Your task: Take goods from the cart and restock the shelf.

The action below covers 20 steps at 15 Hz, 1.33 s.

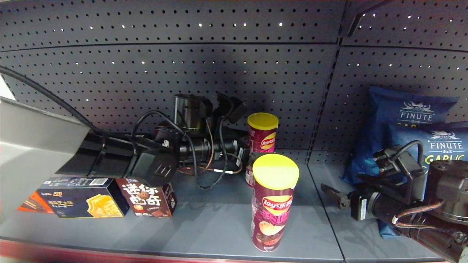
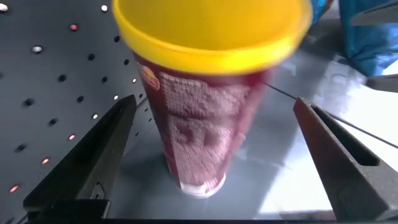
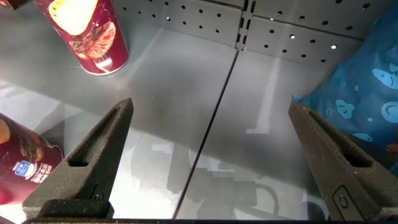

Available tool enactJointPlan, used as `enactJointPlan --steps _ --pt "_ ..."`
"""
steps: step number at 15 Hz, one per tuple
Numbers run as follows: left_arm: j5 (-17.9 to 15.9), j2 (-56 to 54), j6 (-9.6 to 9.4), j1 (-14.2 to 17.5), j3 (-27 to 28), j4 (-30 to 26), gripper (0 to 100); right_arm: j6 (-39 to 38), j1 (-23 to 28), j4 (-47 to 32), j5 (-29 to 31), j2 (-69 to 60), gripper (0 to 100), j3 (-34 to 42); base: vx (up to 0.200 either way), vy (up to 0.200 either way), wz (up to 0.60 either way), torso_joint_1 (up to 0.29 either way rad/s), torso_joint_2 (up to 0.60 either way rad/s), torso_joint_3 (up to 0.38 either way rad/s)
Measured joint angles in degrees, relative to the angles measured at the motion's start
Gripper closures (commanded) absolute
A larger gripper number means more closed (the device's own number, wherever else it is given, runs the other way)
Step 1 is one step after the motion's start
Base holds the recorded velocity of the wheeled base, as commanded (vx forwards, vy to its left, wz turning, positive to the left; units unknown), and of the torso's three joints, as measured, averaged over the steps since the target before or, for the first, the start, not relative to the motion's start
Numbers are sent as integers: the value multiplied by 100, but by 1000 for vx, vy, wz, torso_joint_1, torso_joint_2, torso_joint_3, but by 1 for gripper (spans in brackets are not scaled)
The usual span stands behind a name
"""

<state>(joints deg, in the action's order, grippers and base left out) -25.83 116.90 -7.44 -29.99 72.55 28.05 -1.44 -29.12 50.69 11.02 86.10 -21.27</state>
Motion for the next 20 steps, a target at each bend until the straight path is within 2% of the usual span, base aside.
enactJointPlan --steps 7,12,16,20 --pt "9 -902 -2 168 -922 -2 0 -6 16 6 -43 4 0 245 0 0 0 0 0 0" --pt "11 -1519 -4 343 -1351 -2 0 10 -1 13 -119 44 0 380 0 0 0 0 0 0" --pt "33 -2089 5 551 -1860 -17 0 40 -222 16 -205 160 0 396 0 0 0 0 0 0" --pt "462 -2461 222 699 -1894 -46 0 57 -718 11 -200 245 0 433 0 0 0 0 0 0"
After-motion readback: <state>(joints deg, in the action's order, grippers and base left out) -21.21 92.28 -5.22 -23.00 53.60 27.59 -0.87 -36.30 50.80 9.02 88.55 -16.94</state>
